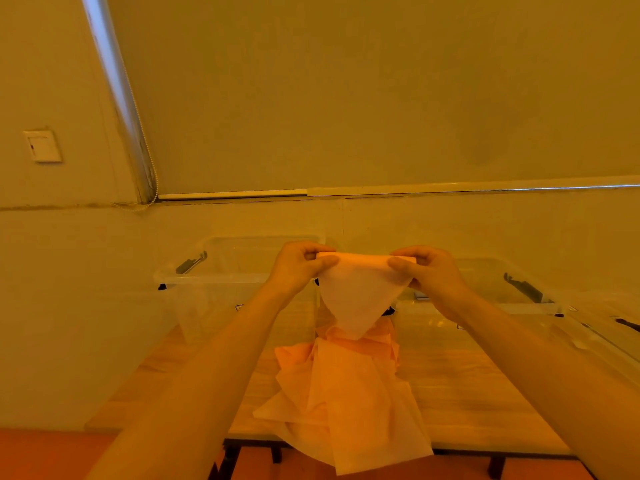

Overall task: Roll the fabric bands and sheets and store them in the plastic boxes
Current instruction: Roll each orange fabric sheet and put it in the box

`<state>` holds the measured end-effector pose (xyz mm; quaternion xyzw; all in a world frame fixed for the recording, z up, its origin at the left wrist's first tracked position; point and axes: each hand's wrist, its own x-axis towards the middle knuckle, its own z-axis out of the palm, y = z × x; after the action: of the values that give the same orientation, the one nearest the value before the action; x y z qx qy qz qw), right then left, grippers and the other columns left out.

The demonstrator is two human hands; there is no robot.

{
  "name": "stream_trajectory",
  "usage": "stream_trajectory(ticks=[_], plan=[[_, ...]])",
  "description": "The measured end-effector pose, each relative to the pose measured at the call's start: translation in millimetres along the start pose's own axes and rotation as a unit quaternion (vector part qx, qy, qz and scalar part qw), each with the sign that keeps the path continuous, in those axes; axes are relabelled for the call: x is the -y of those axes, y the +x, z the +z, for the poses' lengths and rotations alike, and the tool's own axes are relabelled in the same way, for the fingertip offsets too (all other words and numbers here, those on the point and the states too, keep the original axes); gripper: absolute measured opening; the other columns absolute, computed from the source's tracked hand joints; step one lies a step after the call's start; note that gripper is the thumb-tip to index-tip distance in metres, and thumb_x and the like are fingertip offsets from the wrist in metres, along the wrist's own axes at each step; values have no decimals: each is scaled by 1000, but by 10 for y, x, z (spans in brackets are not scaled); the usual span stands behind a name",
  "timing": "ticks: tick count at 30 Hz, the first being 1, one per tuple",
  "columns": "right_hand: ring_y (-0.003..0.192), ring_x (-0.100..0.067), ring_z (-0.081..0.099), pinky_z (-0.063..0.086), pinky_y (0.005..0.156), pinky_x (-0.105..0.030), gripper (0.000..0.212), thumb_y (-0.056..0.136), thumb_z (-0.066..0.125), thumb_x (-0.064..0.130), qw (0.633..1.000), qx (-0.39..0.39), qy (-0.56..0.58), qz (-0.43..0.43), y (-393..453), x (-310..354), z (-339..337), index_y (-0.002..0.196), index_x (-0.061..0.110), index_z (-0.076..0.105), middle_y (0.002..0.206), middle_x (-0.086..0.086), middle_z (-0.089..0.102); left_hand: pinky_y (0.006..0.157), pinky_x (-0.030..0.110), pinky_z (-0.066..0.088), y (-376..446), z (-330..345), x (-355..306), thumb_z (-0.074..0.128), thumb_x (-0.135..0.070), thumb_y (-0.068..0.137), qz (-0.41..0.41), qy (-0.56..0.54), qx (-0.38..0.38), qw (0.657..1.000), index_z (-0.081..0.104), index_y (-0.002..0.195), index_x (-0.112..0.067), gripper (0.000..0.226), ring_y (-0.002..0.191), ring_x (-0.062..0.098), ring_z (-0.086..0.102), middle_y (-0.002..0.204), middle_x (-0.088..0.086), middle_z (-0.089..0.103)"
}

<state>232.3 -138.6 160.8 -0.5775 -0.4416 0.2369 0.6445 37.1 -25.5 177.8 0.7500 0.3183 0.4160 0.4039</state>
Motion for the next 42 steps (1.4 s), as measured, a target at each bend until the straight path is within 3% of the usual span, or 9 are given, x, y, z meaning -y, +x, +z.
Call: stream_trajectory(ticks=[3, 10, 14, 19, 24, 34, 38, 42], plan=[[92, -14, 63, 56, 69, -23, 26, 77, 76, 8, 1000, 11, -17, -18, -13, 1, -15, 101, 14, 69, 101, 1, 67, 77, 35, 58, 3, -8, 34, 66, -19, 87, -6, 5, 8, 1000, 70, 104, -19, 17, 88, 17, 64, 94, -4, 67], [90, -16, 63, 54, 65, -26, 8, 83, 71, 15, 1000, 2, -11, -12, -30, 24, 30, 91, 18, 70, 95, 1, 68, 64, 14, 49, -21, 23, -7, 73, -14, 81, 12, -8, 0, 1000, 68, 100, -20, 20, 87, 3, 56, 95, -13, 61], [89, -15, 62, 54, 67, -26, 8, 85, 69, 15, 1000, 3, -13, -10, -32, 49, 45, 93, 16, 68, 95, 2, 66, 65, 16, 51, -4, 11, -31, 71, -18, 83, 22, 4, -1, 1000, 68, 95, -24, 14, 85, 6, 59, 90, -12, 63], [84, -9, 62, 55, 64, -21, 23, 80, 73, 8, 999, 17, -34, -27, -29, 65, 54, 101, 14, 68, 93, 7, 65, 63, 16, 48, 6, 7, -68, 67, -18, 87, 22, -1, -16, 1000, 68, 94, -21, 7, 84, 7, 59, 88, -11, 63], [86, -14, 64, 54, 63, -22, 13, 84, 69, 12, 999, 10, -19, -32, -2, 90, 54, 97, 14, 68, 95, 1, 67, 76, 23, 52, 27, -3, -77, 71, -13, 82, 20, -5, -9, 1000, 66, 108, -20, 27, 97, 11, 56, 103, -9, 59], [86, -12, 63, 54, 68, -23, 19, 81, 73, 9, 999, 9, -6, -33, 6, 116, 58, 98, 14, 67, 94, 2, 66, 66, 19, 51, 19, 10, -105, 67, -21, 87, 5, 0, -28, 1000, 65, 94, -21, 8, 83, 7, 58, 88, -9, 62], [86, -12, 63, 53, 64, -21, 16, 82, 72, 11, 999, -1, -11, -41, 17, 115, 64, 95, 17, 66, 94, 3, 65, 74, 21, 53, 25, -5, -113, 73, -13, 80, 13, -22, -13, 1000, 68, 97, -22, 20, 93, 9, 59, 98, -7, 64], [88, -13, 62, 53, 68, -23, 22, 81, 73, 11, 999, -22, -11, -48, 81, 197, 58, 101, 15, 66, 98, 0, 65, 72, 19, 53, 76, -24, -213, 73, -7, 79, 23, -3, -2, 1000, 68, 104, -18, 28, 92, 9, 58, 98, -8, 62]])
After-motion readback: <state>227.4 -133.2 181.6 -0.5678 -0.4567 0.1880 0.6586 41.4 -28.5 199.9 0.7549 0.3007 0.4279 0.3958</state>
